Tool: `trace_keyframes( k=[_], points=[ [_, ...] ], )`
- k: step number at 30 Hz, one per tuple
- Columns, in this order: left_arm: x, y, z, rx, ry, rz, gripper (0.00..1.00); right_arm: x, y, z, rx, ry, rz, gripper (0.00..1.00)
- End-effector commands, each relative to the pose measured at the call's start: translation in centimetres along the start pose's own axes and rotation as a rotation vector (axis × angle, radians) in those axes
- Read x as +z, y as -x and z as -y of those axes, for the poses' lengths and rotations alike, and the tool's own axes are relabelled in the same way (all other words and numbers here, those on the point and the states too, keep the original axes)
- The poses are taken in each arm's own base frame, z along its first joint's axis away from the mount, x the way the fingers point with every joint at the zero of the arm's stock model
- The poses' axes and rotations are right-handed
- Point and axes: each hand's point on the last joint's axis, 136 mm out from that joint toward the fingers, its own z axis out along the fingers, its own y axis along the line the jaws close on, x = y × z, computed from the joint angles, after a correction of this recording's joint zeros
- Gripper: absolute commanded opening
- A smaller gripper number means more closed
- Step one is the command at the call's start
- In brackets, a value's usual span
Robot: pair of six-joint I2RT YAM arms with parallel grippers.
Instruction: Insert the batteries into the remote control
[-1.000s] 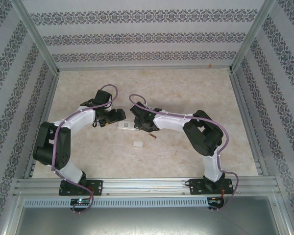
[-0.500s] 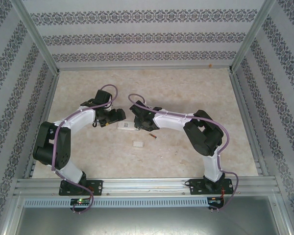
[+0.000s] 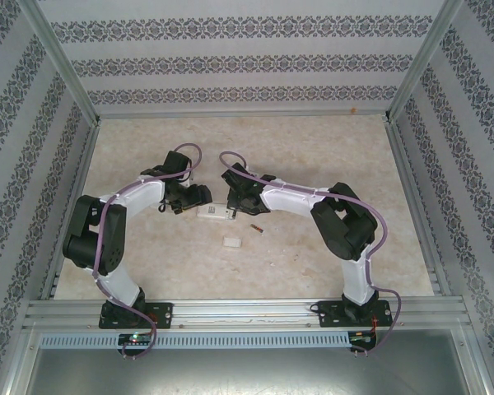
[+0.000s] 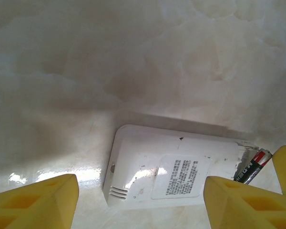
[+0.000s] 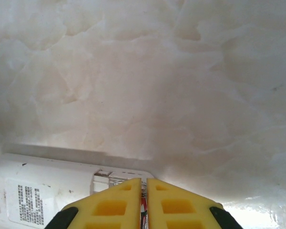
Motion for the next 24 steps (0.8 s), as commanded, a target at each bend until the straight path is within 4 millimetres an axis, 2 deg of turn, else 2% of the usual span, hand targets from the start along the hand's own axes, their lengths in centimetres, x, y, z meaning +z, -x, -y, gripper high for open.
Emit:
trace_keyframes(
  k=[1, 9, 17, 24],
  points=[
    [0.2, 0.4, 0.0, 0.009, -0.015, -0.005, 0.70, -0.1, -0.4, -0.4, -0.004, 0.008, -0.013, 0.13],
    [1.0, -0.2, -0.2, -0.006, -0.024, -0.021, 0.69, 0.1, -1.2, -0.4, -0.019, 0.001, -0.027, 0.14],
    [1.7, -0.6, -0.3, -0.050, -0.046, -0.025, 0.67, 0.5, -2.5, -0.4, -0.057, -0.007, -0.056, 0.10],
    [2.6, -1.4, -0.4, -0.093, -0.078, -0.039, 0.63, 1.2, -4.2, 1.5, -0.097, -0.060, -0.084, 0.09]
  ],
)
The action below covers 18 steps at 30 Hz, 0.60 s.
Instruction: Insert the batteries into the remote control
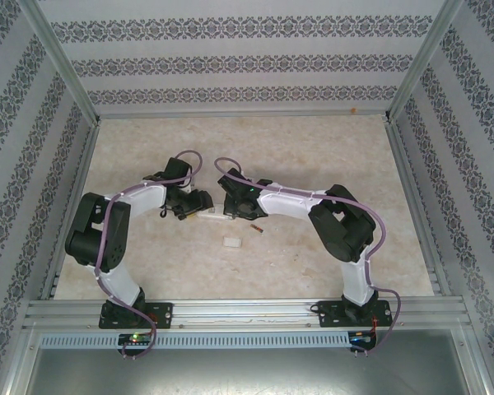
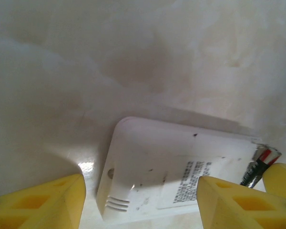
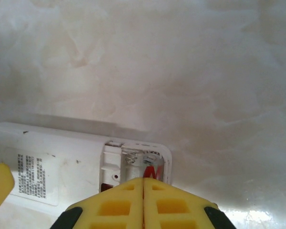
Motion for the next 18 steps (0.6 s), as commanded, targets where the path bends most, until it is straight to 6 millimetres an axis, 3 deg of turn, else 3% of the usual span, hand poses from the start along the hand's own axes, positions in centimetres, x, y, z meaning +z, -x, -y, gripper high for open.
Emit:
trace_keyframes(
  k=[1, 5, 8, 14, 18],
  points=[
    [0.7, 0.1, -0.1, -0.038, -0.027, -0.004, 0.63, 1.3, -2.3, 2.3, -0.045, -0.074, -0.056, 0.09],
    [0.6, 0.2, -0.1, -0.036, -0.025, 0.000, 0.63, 2.0, -3.0, 2.7, -0.070, -0.091, -0.082, 0.12],
    [0.4, 0.3, 0.0, -0.029, -0.025, 0.004, 0.63, 1.3, -2.6, 2.3, -0.073, -0.077, -0.074, 0.14],
    [0.1, 0.3, -0.1, -0.022, -0.017, 0.011, 0.63, -2.4, 0.5, -0.8, -0.086, 0.009, 0.000, 0.19],
    [0.1, 0.3, 0.0, -0.022, -0.017, 0.011, 0.63, -3.4, 2.1, -1.5, -0.069, 0.032, 0.035, 0.21]
  ],
)
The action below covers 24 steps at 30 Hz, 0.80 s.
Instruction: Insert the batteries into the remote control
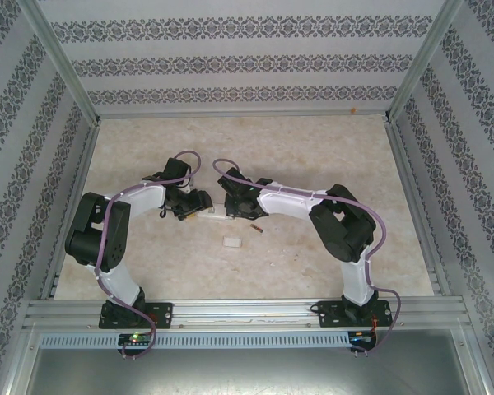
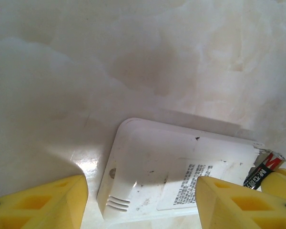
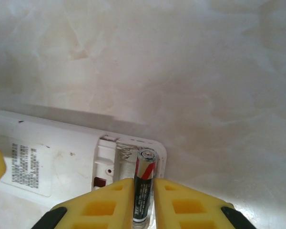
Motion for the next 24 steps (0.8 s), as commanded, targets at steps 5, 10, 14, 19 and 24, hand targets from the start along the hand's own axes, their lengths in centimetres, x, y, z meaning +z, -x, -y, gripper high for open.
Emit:
trace_keyframes(
  k=[5, 10, 14, 19, 24],
  points=[
    [0.0, 0.3, 0.1, 0.002, -0.008, 0.014, 0.63, -1.8, 2.7, -0.6, 0.045, 0.016, 0.047, 0.26],
    [0.0, 0.4, 0.1, 0.005, -0.007, 0.012, 0.63, -1.0, 2.5, -0.3, 0.056, -0.012, 0.044, 0.28],
    [0.2, 0.3, 0.0, 0.005, -0.002, 0.009, 0.63, -0.5, 2.0, 0.0, 0.052, -0.020, 0.030, 0.26],
    [0.1, 0.4, 0.1, 0.006, -0.007, 0.012, 0.63, 0.3, 1.2, 0.1, 0.045, -0.036, 0.008, 0.24],
    [0.1, 0.5, 0.1, 0.010, -0.005, 0.012, 0.63, 0.6, 0.8, 0.4, 0.030, -0.064, 0.014, 0.26]
  ],
)
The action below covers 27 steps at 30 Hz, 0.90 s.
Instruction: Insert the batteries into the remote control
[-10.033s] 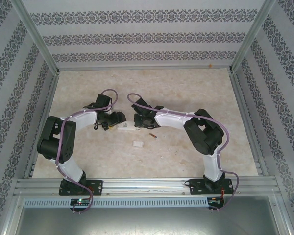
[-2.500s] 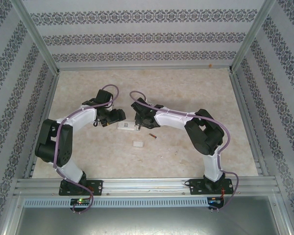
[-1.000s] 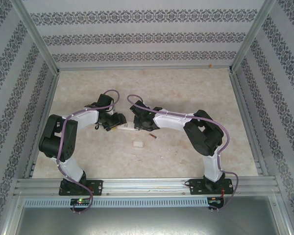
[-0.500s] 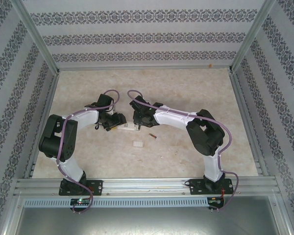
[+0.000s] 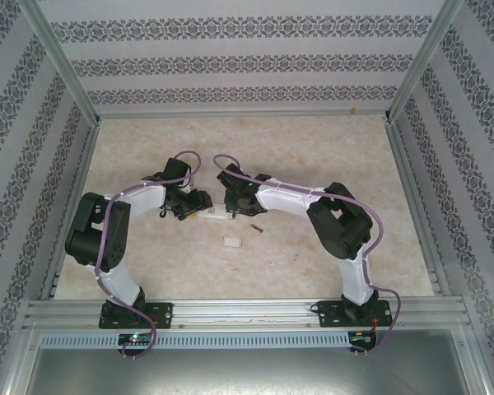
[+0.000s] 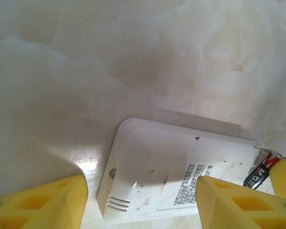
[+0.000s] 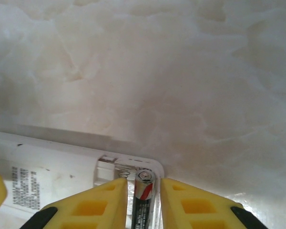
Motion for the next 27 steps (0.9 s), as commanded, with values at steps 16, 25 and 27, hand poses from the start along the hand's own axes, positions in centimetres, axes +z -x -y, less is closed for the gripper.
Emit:
trace_keyframes(
  k=[16, 25, 27],
  points=[
    [0.2, 0.2, -0.2, -0.003, 0.001, 0.011, 0.63, 0.9, -3.2, 1.0, -0.010, -0.061, -0.050, 0.09],
    [0.7, -0.3, -0.2, -0.041, -0.028, 0.003, 0.62, 2.1, -7.3, 2.2, 0.045, -0.114, -0.127, 0.07],
    [0.6, -0.4, -0.2, -0.046, -0.032, 0.005, 0.61, 2.3, -7.7, 2.9, 0.070, -0.144, -0.137, 0.07]
  ],
)
